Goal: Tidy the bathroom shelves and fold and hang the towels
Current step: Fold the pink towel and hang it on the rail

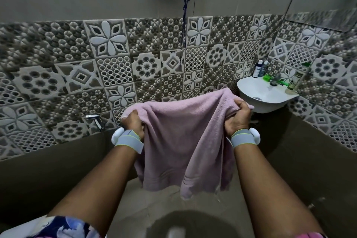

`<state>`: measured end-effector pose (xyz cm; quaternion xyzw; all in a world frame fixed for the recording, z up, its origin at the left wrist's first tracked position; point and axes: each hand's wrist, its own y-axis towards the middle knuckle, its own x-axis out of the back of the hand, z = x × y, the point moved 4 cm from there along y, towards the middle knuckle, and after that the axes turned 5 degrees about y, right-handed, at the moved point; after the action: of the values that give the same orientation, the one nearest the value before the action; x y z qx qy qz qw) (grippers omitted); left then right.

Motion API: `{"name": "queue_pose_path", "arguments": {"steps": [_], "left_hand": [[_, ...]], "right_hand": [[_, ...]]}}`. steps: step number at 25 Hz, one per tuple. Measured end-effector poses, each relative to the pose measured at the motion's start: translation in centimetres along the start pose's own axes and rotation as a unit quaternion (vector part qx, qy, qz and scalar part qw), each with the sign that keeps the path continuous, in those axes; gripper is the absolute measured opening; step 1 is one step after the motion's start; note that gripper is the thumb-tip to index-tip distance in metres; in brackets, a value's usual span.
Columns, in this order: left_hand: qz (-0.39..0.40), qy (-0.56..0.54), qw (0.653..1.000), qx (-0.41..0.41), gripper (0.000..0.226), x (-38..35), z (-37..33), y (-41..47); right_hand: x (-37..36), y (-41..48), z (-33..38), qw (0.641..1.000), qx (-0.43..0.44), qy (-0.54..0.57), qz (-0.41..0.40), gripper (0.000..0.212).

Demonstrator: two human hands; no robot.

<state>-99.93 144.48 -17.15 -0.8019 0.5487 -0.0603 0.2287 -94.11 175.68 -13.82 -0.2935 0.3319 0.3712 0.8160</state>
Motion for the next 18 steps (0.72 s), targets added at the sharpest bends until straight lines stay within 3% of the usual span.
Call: {"name": "queue_pose_path", "arguments": {"steps": [3,6,8,10,12,15,18], "left_hand": [[-0.058,0.12,0.99,-0.036,0.05,-0.5,0.4,-0.5],[0.042,0.123,0.991,0.022,0.042,-0.9,2.5,1.9],[0.049,0.208,0.976,0.03,0.04,-0.3,3.2,1.1],[-0.004,0.36,0.932,-0.033,0.051,0.5,2.7,-0.7],[-0.098,0.434,0.881,-0.159,0.05,0.7,1.4,-2.6],[-0.023,0.365,0.894,-0.259,0.031,-1.3,0.0,-4.7],[0.026,0.373,0.874,-0.311,0.038,-4.0,-0.6,-6.3]], "right_hand": [[-0.1,0.1,-0.2,1.0,-0.003,-0.009,-0.004,0.013],[0.3,0.5,-0.4,1.0,-0.004,-0.025,-0.01,0.004],[0.6,0.4,-0.6,0.999,-0.005,-0.047,-0.02,0.007],[1.0,0.7,-0.6,0.998,0.003,-0.053,-0.021,0.033],[1.0,0.9,-0.6,0.998,0.002,-0.062,-0.015,0.048],[-0.4,-0.2,-0.8,0.997,-0.007,-0.072,0.019,0.008],[-2.2,-2.1,-1.7,0.992,-0.052,-0.084,0.079,0.025]]}}
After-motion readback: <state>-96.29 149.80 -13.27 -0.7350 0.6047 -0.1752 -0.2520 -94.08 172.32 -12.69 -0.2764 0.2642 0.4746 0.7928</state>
